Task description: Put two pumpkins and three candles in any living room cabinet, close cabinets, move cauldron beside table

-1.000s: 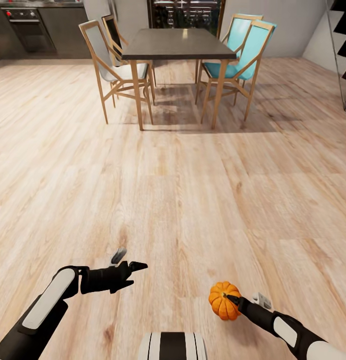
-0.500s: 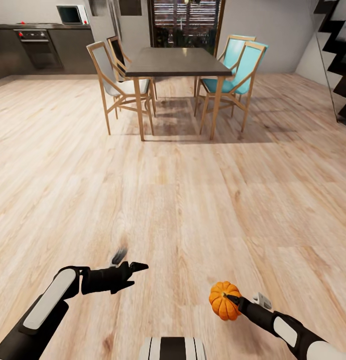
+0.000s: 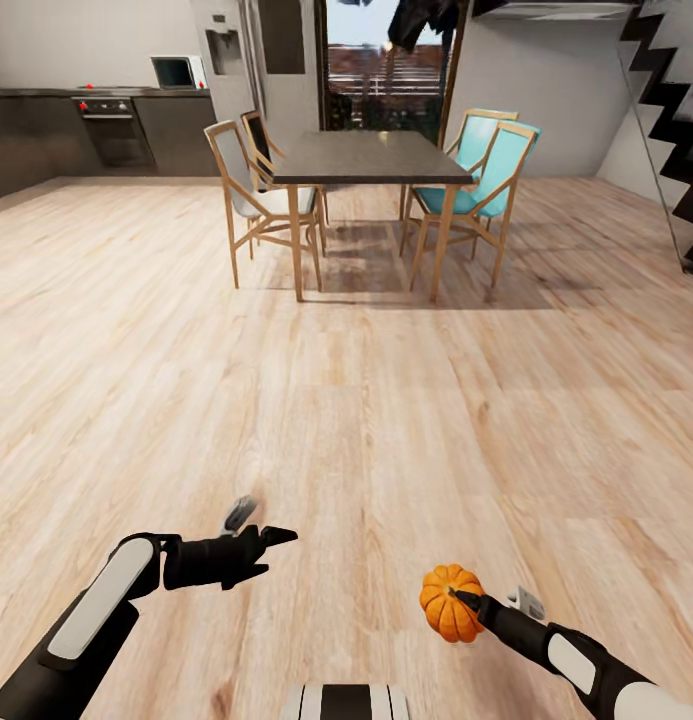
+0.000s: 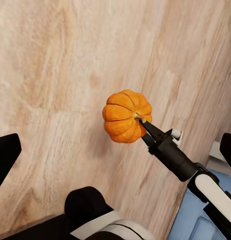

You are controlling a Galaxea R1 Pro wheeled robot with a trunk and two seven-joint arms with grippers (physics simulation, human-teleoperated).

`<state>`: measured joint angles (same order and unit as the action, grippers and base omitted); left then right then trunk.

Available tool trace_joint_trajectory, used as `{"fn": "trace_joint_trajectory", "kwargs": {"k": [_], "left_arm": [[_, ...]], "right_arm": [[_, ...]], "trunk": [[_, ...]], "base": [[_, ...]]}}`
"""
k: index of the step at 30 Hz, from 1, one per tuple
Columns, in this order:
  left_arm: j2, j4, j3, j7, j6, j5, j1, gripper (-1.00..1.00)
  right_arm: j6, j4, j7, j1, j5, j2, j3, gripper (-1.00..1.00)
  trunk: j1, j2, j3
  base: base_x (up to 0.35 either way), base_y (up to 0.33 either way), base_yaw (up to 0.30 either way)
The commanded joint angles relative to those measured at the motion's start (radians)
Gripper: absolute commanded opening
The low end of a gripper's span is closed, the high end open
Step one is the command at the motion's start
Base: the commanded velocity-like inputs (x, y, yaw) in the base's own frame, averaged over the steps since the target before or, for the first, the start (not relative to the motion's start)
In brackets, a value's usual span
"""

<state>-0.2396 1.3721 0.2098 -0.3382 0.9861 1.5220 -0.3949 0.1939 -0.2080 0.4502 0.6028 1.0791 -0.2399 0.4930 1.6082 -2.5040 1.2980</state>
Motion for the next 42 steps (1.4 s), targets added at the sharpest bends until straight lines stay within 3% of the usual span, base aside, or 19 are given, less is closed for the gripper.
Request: {"fn": "trace_joint_trajectory", "kwargs": {"k": [1,11,18,25,34,42], "left_arm": [[0.0,0.001,0.002,-0.011,0.0,0.009,-0.001,1.0],[0.007,0.001,0.003,-0.076,0.0,0.007,-0.001,1.0],[0.008,0.002,0.003,-0.083,0.0,0.008,-0.001,1.0],[0.008,0.004,0.003,-0.083,0.0,0.008,-0.001,1.0],[0.008,0.004,0.003,-0.083,0.0,0.009,-0.001,1.0],[0.008,0.004,0.003,-0.082,0.0,0.011,-0.001,1.0]], "right_arm": [[0.005,-0.001,0.002,0.0,0.009,-0.001,0.004,-1.0],[0.004,-0.001,0.004,0.0,0.009,-0.001,0.008,-1.0],[0.004,-0.001,0.011,0.0,0.009,-0.001,0.007,-1.0],[0.003,-0.001,0.013,0.0,0.01,-0.001,0.006,-1.0],[0.009,-0.001,0.002,0.0,0.009,-0.001,0.007,-1.0],[0.009,-0.001,-0.001,0.0,0.009,-0.001,0.011,-1.0]], "trunk": [[-0.001,0.0,-0.004],[-0.005,0.002,-0.044],[-0.008,0.004,-0.071],[-0.035,0.053,-0.093],[-0.069,0.116,-0.119],[-0.081,0.137,-0.116]], "base": [[0.0,0.0,0.268],[-0.006,0.0,0.282],[-0.133,0.0,0.289],[-0.007,0.0,0.282],[0.0,0.0,0.047],[-0.17,0.0,0.065]]}}
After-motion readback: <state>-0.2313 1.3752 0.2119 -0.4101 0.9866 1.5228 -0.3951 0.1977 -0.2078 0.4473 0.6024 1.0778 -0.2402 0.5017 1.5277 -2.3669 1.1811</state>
